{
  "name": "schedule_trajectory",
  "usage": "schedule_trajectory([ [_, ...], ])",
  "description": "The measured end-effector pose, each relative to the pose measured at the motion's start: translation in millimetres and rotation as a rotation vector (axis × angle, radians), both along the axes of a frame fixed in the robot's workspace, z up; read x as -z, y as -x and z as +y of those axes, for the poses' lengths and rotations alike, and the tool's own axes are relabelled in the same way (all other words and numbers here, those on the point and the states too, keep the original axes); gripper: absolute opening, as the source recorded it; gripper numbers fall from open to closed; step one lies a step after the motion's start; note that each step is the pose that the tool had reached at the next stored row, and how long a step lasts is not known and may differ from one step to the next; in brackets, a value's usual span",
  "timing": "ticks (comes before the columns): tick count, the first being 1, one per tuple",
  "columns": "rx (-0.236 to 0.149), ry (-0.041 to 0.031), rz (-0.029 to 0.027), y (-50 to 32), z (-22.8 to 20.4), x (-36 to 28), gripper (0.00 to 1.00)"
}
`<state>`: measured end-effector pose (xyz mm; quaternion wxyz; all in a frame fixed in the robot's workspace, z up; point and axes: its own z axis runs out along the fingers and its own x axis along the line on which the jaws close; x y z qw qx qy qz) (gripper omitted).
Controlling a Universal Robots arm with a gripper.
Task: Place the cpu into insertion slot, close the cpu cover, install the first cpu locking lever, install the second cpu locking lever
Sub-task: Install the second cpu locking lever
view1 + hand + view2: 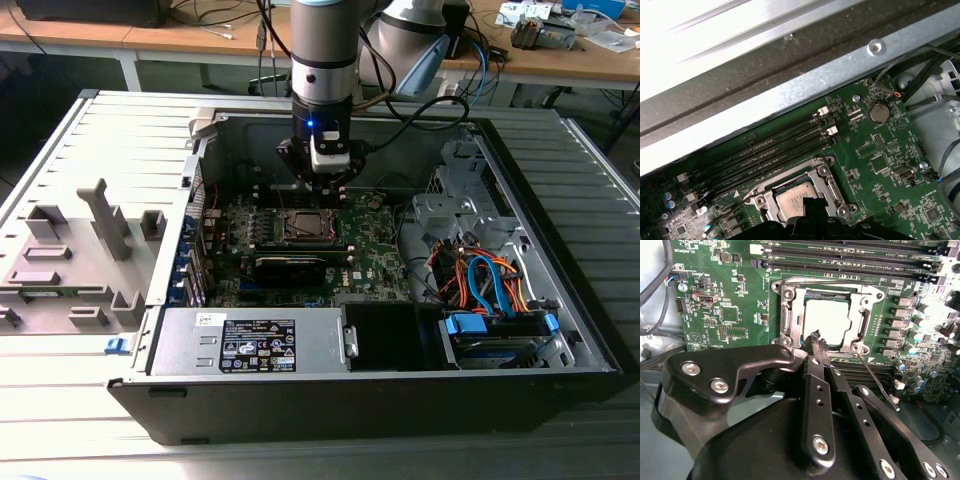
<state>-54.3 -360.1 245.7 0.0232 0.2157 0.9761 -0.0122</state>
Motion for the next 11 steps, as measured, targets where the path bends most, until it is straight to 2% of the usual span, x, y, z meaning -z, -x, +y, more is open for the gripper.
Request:
schedule_trajectory([
  [11, -0.017, 0.0000, 0.0000, 0.0, 0.0, 0.0, 0.11],
])
